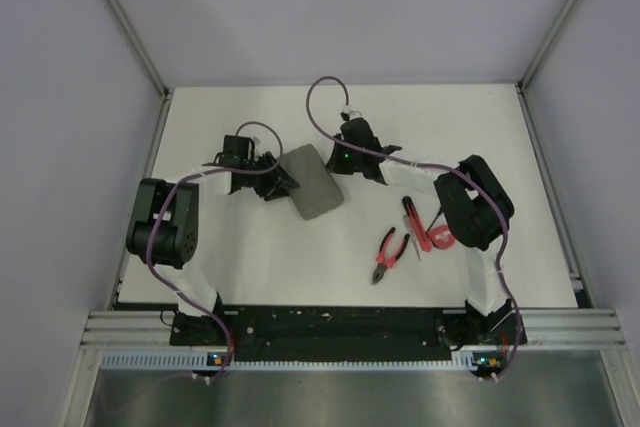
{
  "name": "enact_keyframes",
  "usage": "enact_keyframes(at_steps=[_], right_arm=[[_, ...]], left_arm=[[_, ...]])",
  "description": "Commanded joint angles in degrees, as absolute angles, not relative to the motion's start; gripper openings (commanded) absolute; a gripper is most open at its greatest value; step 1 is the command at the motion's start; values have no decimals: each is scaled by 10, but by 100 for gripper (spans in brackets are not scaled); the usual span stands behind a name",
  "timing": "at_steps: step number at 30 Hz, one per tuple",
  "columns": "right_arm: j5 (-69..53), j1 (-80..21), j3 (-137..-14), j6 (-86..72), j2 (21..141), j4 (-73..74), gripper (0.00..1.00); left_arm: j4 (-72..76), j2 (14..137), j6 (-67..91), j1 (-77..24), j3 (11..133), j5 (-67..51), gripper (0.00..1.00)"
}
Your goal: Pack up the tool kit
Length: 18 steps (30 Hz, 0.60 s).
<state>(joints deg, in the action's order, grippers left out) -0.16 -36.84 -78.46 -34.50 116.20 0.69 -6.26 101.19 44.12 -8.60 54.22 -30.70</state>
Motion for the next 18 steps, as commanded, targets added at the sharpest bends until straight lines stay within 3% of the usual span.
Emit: enact_keyframes(at_steps=[1,18], right_arm=[[48,-341,-771,-281,1147,95,0],[141,-316,-820,-140,1151,138,0]], left_arm=[[-140,1047,455,-90,511,-220,0],[-165,1063,472,-98,535,-195,0]])
